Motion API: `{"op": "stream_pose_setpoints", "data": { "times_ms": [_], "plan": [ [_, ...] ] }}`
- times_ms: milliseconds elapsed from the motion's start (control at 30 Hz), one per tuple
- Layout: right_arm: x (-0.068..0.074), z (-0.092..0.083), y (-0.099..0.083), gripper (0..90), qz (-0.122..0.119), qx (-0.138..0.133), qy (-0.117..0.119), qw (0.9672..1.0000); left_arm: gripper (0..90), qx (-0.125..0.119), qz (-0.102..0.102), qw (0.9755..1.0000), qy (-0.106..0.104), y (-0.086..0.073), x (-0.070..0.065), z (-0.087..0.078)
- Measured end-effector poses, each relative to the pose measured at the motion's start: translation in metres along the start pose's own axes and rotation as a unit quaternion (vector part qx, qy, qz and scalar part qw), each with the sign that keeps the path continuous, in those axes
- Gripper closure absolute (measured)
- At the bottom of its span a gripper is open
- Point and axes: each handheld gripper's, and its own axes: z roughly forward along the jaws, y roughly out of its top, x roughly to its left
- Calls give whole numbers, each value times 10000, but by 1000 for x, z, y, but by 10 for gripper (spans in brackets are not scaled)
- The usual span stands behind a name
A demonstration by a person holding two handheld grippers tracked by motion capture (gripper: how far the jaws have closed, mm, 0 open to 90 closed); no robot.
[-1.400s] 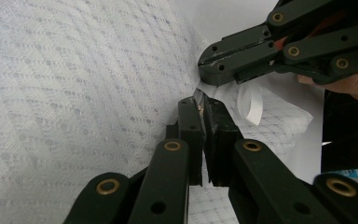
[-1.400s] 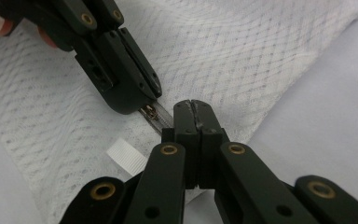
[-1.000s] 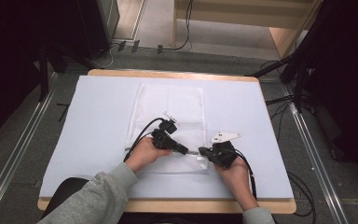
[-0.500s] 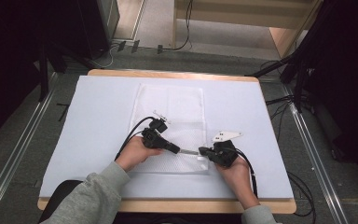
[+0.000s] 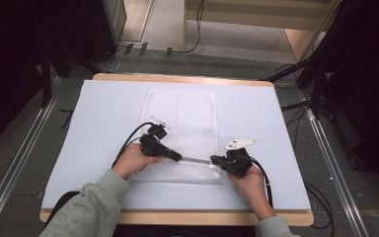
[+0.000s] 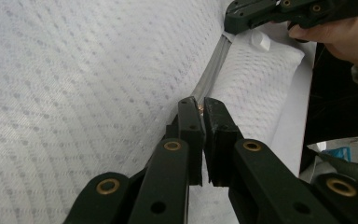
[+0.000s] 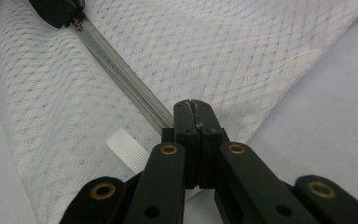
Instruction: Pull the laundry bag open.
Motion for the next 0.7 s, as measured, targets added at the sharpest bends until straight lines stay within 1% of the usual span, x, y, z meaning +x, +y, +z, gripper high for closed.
{"op": "stream_pose_setpoints", "data": {
  "times_ms": [33,67,100,133,200,233,267,333,433,500,533,600,633,700],
  "plan": [
    [0,0,0,900,-2,-2,-2,10000,882,-12,-4,10000,-37,-1,0,0],
    [0,0,0,900,-2,-4,-7,10000,882,9,17,10000,3,-1,1,-1],
    [0,0,0,900,-3,-7,-12,10000,882,10,-8,10000,4,-2,1,-1],
    [1,0,0,900,-2,-7,-18,10000,882,16,-11,10000,-50,-2,2,-2],
    [1,0,0,900,-4,-7,-23,10000,882,-2,-7,10000,-32,-3,2,-4],
    [1,0,0,900,-5,-7,-20,10000,882,-5,-21,10000,-82,-4,3,-4],
    [1,0,0,900,-3,-8,-19,10000,882,1,-31,10000,-45,-4,2,-4],
    [1,0,0,900,-5,-9,-13,10000,882,-12,-38,10000,-72,-5,2,-5],
    [1,0,0,900,-7,-3,-20,10000,883,13,-28,10000,-21,-5,2,-4],
    [1,0,0,900,-17,12,-32,10000,883,11,-55,10000,-62,-5,2,-5],
    [1,0,0,900,-33,4,-35,10000,883,-5,-49,10000,-6,-5,3,-5],
    [1,0,0,900,-45,3,-37,10000,883,-111,-185,9998,-13,-7,5,-10],
    [1,0,0,900,-121,-4,-54,9999,884,-126,-179,9998,-39,-8,6,-13],
    [3,0,1,900,-197,20,-110,9997,883,-165,-172,9997,-24,-11,7,-18]
  ]
}}
